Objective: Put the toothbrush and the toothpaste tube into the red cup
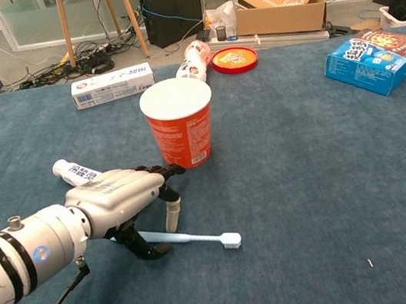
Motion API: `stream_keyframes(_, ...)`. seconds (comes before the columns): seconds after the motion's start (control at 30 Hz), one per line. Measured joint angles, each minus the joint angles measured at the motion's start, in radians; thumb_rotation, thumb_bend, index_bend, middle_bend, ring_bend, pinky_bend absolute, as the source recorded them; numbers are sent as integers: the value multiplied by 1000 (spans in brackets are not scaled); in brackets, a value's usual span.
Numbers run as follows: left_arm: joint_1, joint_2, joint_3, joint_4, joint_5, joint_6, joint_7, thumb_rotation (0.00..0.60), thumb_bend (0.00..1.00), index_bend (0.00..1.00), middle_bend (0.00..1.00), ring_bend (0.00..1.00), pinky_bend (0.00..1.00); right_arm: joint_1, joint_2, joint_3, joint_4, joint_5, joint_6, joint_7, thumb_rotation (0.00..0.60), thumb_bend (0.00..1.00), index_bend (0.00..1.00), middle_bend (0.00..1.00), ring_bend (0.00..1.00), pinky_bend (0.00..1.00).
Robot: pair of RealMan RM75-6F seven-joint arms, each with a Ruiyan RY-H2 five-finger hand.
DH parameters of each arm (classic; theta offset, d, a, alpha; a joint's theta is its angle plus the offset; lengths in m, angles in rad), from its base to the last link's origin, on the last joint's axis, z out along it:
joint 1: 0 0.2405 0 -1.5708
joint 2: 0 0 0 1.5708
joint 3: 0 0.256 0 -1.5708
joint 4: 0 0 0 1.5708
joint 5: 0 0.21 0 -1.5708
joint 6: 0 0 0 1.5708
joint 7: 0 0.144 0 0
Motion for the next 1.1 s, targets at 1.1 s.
stream_keyframes(1.1,-13,-25,2,30,-44,20,22,600,345,564,0,0,0,-1,-9,-3,12,1,-8,7,600,0,0,0,0,298)
